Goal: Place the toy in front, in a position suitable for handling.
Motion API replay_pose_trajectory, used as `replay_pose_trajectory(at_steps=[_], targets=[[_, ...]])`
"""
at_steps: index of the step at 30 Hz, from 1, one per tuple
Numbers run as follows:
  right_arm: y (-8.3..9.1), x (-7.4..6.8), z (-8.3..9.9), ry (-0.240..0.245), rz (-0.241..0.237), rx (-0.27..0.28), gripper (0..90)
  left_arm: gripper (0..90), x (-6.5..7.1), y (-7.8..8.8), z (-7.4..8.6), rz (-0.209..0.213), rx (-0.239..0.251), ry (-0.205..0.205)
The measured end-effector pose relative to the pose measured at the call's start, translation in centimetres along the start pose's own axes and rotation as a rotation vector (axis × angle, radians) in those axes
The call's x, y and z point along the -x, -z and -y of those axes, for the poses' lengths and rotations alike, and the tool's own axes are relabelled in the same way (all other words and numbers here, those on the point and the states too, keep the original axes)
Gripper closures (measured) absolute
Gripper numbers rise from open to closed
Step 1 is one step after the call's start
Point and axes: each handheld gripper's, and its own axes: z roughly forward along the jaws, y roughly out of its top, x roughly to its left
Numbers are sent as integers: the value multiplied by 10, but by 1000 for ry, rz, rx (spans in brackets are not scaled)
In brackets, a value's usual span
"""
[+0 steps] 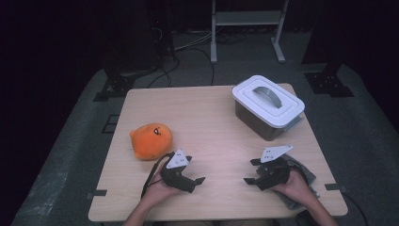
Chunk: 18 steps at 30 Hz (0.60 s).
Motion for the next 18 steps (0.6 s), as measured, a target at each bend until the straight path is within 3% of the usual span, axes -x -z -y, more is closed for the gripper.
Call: replay_pose_trajectory(at_steps=[9,12,14,16,18], targets=[[0,0,0,1,-7,4,207,76,-2,8,-5,6,28,-13],[0,-1,0,1,-8,5,207,76,-5,18,-10,-2,68,-18],[1,0,1,1,-15,9,207,76,-11,30,-15,-34,110,-32],[1,0,0,-1,-17,11,207,76,-14,34,-17,-43,120,-34],[1,0,1,-3,-18,12,207,75,-23,48,-19,-68,158,-20]])
